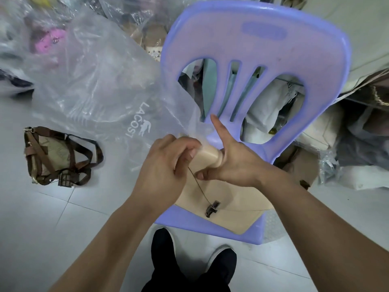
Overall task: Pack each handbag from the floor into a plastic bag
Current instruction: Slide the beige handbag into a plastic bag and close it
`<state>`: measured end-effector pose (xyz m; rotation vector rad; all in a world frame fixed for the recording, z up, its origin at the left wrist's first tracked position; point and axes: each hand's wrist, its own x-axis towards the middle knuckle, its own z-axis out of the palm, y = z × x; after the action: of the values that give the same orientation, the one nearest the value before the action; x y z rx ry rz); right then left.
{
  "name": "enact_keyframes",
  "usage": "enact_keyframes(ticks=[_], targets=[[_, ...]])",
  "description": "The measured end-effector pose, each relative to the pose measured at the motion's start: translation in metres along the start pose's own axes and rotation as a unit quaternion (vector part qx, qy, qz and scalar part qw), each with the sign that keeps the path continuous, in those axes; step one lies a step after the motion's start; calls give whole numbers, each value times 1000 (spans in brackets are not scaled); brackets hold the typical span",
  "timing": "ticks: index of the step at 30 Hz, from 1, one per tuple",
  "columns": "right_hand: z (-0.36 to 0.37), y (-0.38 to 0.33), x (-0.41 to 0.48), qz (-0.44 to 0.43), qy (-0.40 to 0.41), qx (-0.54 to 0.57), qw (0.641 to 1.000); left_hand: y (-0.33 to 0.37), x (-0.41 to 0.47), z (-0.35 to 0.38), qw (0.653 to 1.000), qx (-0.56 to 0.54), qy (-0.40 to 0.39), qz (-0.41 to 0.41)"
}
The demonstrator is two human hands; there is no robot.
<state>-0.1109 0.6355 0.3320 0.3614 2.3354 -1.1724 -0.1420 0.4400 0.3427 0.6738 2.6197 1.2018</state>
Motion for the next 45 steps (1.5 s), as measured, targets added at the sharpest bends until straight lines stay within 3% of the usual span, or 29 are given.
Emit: enact_keyframes(ticks=[5, 8, 11, 13, 14, 16, 18, 22, 25, 28, 32, 33, 36, 38, 40, 45], targets=[[-5, 6, 0, -26, 25, 20, 999, -5, -6, 4, 994, 76, -2, 80], [-11, 14, -4, -9, 42, 76, 996, -13, -20, 6, 993, 90, 41, 66], [-15, 20, -9, 1, 48, 100, 994, -9, -36, 10, 979, 1, 188, -79], [-16, 20, -13, 7, 50, 118, 992, -14, -35, 9, 917, -128, 271, -262], [-17, 20, -14, 8, 50, 125, 991, -17, -31, 7, 876, -219, 253, -347], [-16, 19, -14, -1, 47, 136, 990, -23, -22, 6, 801, -389, 160, -425], [-12, 20, -12, -11, 65, 173, 983, -16, -13, 6, 772, -472, 93, -415], [-2, 25, -9, -34, 126, 258, 957, 1, 3, 6, 801, -454, 143, -363], [-1, 31, -12, -40, 123, 284, 950, 5, 4, 9, 823, -448, 140, -319], [-13, 38, -16, -43, 115, 320, 939, 10, 3, 13, 804, -482, 119, -327], [-30, 43, -21, 9, 130, 544, 829, 14, 6, 14, 814, -483, 108, -303], [-31, 43, -20, 19, 138, 552, 822, 15, 6, 14, 824, -482, 96, -282], [-29, 34, -18, 37, 171, 500, 848, 13, 1, 9, 846, -473, 33, -244], [-25, 28, -16, 34, 204, 442, 873, 3, 1, 0, 833, -484, 7, -268], [-21, 22, -15, 22, 223, 424, 878, -10, 2, -8, 795, -522, -17, -307], [-18, 15, -14, 38, 229, 484, 844, -18, 4, -11, 736, -610, -37, -293]])
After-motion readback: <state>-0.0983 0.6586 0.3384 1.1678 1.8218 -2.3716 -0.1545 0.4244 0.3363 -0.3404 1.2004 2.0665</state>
